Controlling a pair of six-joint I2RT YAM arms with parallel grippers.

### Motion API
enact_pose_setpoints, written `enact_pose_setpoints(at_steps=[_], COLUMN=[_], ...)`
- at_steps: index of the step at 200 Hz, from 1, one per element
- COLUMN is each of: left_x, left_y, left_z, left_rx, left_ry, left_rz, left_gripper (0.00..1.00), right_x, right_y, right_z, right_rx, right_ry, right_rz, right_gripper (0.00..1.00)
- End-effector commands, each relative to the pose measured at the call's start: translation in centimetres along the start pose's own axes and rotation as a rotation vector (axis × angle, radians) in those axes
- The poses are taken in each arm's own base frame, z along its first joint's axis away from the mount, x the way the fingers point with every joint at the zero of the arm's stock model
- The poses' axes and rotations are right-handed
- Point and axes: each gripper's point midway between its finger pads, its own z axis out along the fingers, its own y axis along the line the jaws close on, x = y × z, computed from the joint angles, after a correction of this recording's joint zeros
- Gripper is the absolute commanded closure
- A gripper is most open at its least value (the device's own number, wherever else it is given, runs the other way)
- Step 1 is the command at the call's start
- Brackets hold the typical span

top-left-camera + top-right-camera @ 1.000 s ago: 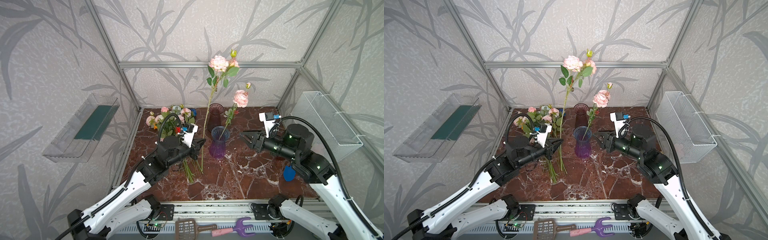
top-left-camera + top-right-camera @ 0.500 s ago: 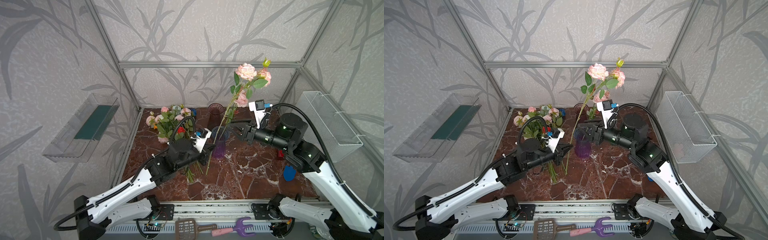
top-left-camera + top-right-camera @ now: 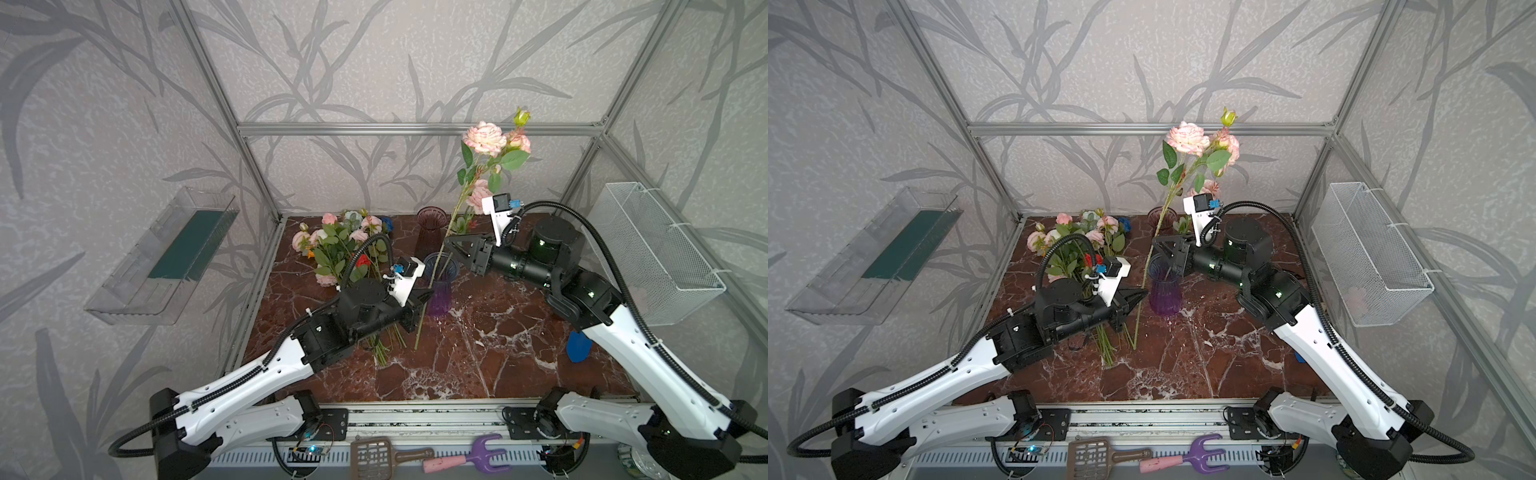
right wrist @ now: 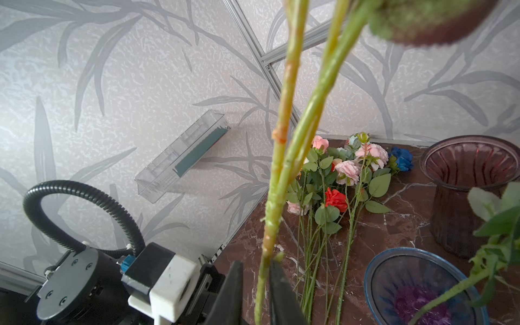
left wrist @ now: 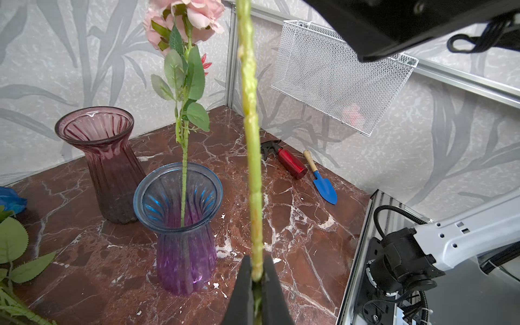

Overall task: Arrange the flowers into the vase
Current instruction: 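Close the right gripper on the stem above the left gripper, then open the left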

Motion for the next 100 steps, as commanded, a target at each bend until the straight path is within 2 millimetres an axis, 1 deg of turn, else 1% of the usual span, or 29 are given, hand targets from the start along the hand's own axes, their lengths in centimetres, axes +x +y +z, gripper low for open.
enact_pose_setpoints(at_steps=[1,13,22,30,56,79,100], left_x=[-2.1,-2.1,-2.1,-2.2,-2.3,-2.5,-2.5], left_y=[-0.7,-0.6,-0.6,-0.6,-0.4,-0.1,0.4], left_z=[-0.5,-0.6,-0.6,-0.7,-0.9,-1.3,-1.7], left_rx=[0.016,0.013,0.010,0.010,-0.001,-0.021,-0.046], left_ry=[-0.061,-0.064,-0.066,-0.069,-0.075,-0.088,-0.101], left_rz=[0.025,0.025,0.026,0.026,0.032,0.033,0.031], left_gripper=[1.00,1.00,1.00,1.00,1.00,1.00,1.00], right_x=[-1.9,-1.7,-1.4,-1.1,-0.8,-0.1,0.4], right_y=[1.6,1.3,1.0,0.7,-0.4,-1.2,-1.1], right_z=[-0.4,-0.3,-0.1,-0.1,-0.1,-0.4,-0.9], right_rx=[-0.045,-0.032,-0.024,-0.014,0.044,0.083,0.071], right_ry=[-0.060,-0.053,-0.045,-0.040,-0.031,-0.011,-0.008], right_rz=[-0.014,-0.011,-0.011,-0.009,-0.018,-0.008,-0.002], right_gripper=[0.81,0.76,0.70,0.67,0.65,0.64,0.62])
